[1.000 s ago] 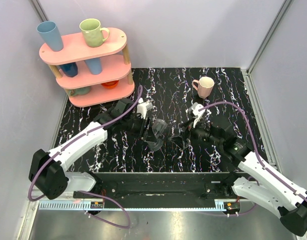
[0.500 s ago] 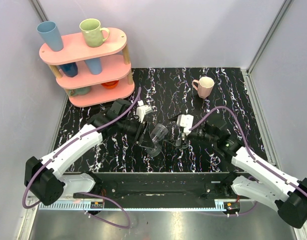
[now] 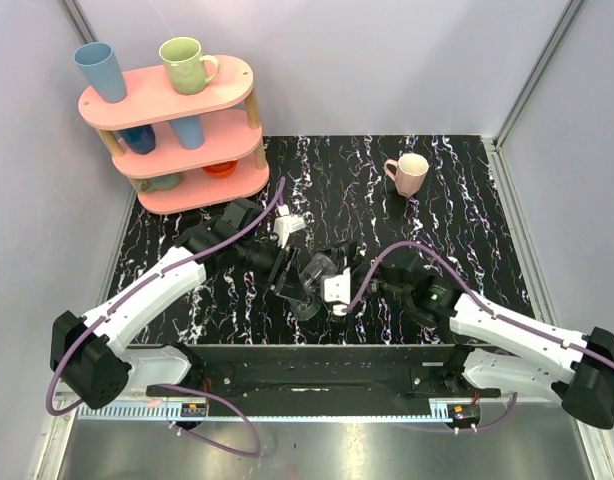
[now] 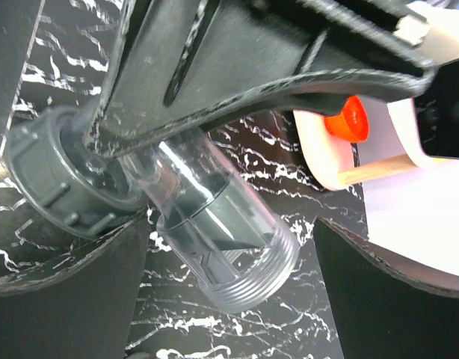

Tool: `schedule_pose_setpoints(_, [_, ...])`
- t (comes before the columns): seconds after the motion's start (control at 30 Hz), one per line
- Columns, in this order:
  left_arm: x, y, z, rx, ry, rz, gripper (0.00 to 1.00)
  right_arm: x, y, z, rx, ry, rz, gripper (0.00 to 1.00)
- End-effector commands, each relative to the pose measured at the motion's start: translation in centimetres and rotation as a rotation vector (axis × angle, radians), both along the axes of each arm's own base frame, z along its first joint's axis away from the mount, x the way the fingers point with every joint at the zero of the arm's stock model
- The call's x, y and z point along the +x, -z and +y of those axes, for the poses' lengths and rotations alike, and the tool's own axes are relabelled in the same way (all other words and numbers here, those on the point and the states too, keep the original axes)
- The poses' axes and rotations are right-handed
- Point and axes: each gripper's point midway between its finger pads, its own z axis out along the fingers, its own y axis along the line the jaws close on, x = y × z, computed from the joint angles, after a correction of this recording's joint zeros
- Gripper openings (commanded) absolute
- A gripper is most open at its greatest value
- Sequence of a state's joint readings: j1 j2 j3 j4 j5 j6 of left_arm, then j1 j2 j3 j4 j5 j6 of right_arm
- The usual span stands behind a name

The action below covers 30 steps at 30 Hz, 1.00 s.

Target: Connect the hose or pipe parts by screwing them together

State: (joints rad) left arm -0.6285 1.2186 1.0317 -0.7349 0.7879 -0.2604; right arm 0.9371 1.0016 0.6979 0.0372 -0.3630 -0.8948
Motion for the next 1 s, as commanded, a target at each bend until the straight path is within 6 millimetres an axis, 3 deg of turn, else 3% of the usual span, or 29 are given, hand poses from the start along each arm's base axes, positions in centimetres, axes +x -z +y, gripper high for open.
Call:
schedule_pose_setpoints(0.0, [0.1, -3.0, -0.9, -0.087, 0.049, -0.043, 0.0, 1.5, -0.4, 0.5, -0.075, 0.031, -0.161, 0.99])
schedule_pose_setpoints(0.17, [-0.3, -3.3, -1.2, -0.109, 0.075, -0.019, 0.0, 1.1, 0.6, 2.3, -0.117, -0.011, -0.23, 0.94])
schedule_pose_setpoints(0.23, [0.1, -3.4, -1.3, -0.104, 0.066, -0.026, 0.0, 1.1, 0.9, 2.6, -0.114, -0.003, -0.247, 0.78])
schedule_pose_setpoints(0.27, [0.2, -3.3, -1.2, -0.09, 0.058, -0.025, 0.01, 1.2, -0.2, 3.1, -0.055, 0.007, -0.265, 0.64])
schedule_pose_setpoints(0.3, [0.7, -3.7, -1.3, -0.079, 0.044, -0.038, 0.07, 1.3, -0.1, 2.9, -0.038, 0.022, -0.258, 0.45])
schedule_pose_setpoints(0.33, [1.8, -3.3, -1.1, -0.04, 0.003, -0.057, 0.29, 1.3, -0.3, 3.0, -0.012, 0.031, -0.248, 0.38])
schedule_pose_setpoints(0.43, [4.6, -3.9, -0.3, -0.002, -0.118, -0.097, 0.51, 1.3, -0.8, 2.9, 0.08, 0.08, -0.165, 0.2])
schedule_pose_setpoints(0.47, [5.5, -4.5, -0.1, -0.007, -0.164, -0.106, 0.62, 1.2, -1.3, 2.9, 0.135, 0.108, -0.107, 0.18])
schedule_pose_setpoints(0.57, [8.8, -7.1, 1.5, -0.049, -0.336, -0.191, 0.74, 2.0, -1.5, 2.3, 0.24, 0.235, 0.07, 0.12])
schedule_pose_setpoints(0.63, [11.1, -8.4, 3.0, -0.08, -0.468, -0.28, 0.79, 4.1, -1.6, 1.1, 0.302, 0.407, 0.144, 0.12])
schedule_pose_setpoints(0.67, [10.7, -10.2, 3.7, -0.132, -0.515, -0.322, 0.81, 4.5, -1.0, 1.0, 0.336, 0.47, 0.235, 0.12])
schedule_pose_setpoints(0.7, [10.7, -9.3, 4.2, -0.138, -0.544, -0.323, 0.85, 5.6, -1.6, 0.3, 0.375, 0.56, 0.259, 0.12])
schedule_pose_setpoints(0.77, [11.0, -10.9, 4.4, -0.222, -0.599, -0.385, 0.87, 6.3, -1.0, -0.3, 0.428, 0.673, 0.368, 0.12])
schedule_pose_setpoints(0.8, [10.4, -10.4, 4.7, -0.243, -0.611, -0.392, 0.89, 7.1, -1.6, -1.0, 0.469, 0.746, 0.386, 0.11])
schedule_pose_setpoints(0.83, [10.4, -11.3, 4.6, -0.29, -0.619, -0.422, 0.89, 7.4, -1.3, -1.5, 0.485, 0.797, 0.414, 0.11])
schedule_pose_setpoints(0.97, [9.3, -11.1, 4.2, -0.401, -0.618, -0.405, 0.93, 7.7, -1.5, -2.0, 0.616, 0.907, 0.57, 0.11])
